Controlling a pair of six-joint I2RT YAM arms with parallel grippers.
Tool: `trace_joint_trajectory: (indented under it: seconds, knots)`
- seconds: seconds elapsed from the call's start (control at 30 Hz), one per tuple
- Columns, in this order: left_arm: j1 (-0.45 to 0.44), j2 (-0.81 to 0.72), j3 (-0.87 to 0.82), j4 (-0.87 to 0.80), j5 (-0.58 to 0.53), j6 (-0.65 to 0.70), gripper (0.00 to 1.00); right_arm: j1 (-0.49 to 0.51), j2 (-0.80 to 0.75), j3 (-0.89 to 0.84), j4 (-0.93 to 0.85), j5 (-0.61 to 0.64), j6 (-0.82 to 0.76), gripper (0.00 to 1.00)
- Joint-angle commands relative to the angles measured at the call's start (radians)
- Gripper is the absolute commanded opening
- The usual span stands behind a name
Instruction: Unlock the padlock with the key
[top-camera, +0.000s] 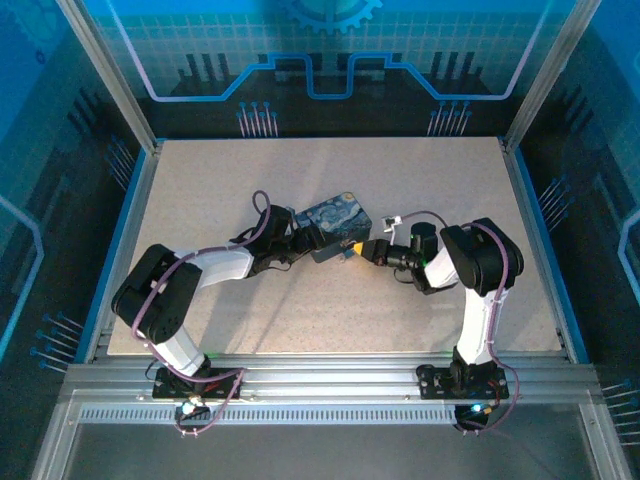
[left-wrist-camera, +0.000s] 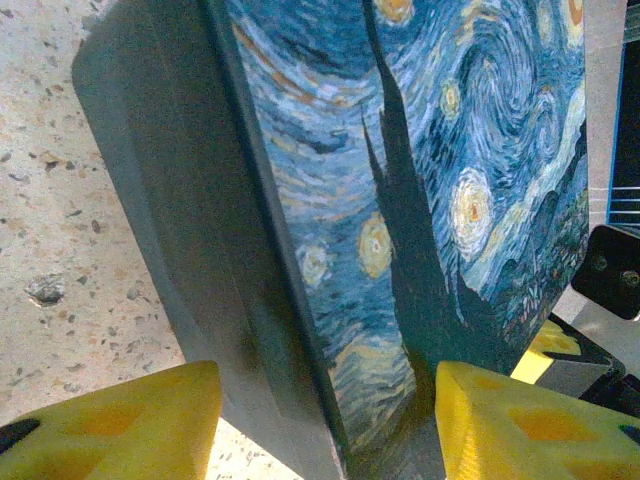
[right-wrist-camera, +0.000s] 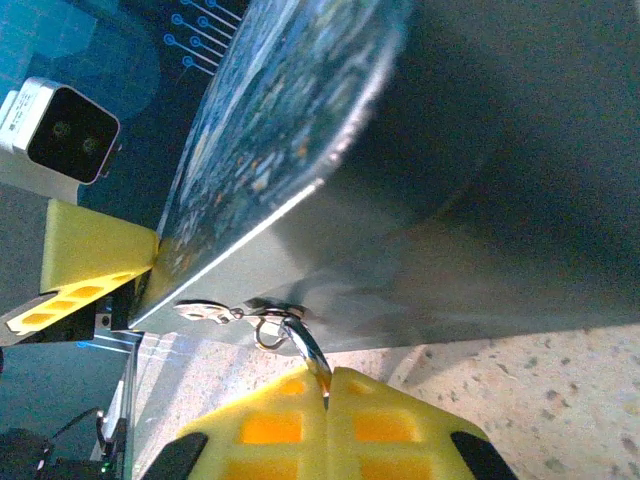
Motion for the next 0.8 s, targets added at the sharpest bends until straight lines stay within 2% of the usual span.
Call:
trace_joint_trajectory:
  seconds: [0.0, 0.5, 0.77]
  knots:
    - [-0.016, -0.009, -0.036, -0.131, -0.013, -0.001, 0.6, -0.024, -0.023, -0.019, 0.042, 0.01, 0.001, 0.02]
    - [0.003, -0.192, -0.061, -0.182, -0.072, 0.036, 0.69, -0.039, -0.201, -0.078, -0.139, 0.009, -0.084, 0.02]
    - [0.035, -0.35, -0.096, -0.25, -0.164, 0.092, 0.76, -0.039, -0.375, -0.109, -0.31, 0.018, -0.132, 0.03]
